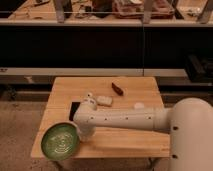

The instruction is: Push the ceramic bowl across the table

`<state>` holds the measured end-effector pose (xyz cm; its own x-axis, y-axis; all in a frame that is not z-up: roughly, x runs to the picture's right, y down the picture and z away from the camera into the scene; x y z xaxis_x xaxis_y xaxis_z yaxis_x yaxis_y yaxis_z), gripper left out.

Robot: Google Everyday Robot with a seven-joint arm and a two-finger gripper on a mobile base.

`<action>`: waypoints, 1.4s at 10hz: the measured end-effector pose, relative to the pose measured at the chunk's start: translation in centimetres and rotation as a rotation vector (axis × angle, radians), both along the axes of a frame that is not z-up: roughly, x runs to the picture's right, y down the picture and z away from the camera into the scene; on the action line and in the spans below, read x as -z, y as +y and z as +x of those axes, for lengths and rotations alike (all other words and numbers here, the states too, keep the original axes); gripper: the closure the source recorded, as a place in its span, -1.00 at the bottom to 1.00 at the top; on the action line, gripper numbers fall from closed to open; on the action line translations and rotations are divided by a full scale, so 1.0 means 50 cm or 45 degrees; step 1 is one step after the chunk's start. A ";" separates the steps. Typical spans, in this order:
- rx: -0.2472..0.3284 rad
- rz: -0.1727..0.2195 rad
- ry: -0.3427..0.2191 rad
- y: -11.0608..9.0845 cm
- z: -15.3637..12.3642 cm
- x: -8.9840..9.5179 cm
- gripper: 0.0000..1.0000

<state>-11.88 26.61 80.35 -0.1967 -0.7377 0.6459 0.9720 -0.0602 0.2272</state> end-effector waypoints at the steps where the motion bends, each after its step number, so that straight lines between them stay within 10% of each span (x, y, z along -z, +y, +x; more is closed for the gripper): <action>1: -0.003 -0.010 -0.001 -0.002 -0.017 0.001 1.00; 14: 0.004 -0.024 -0.095 -0.008 -0.127 0.018 1.00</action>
<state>-18.23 26.18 79.45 -0.2472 -0.7246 0.6432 0.9520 -0.0582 0.3004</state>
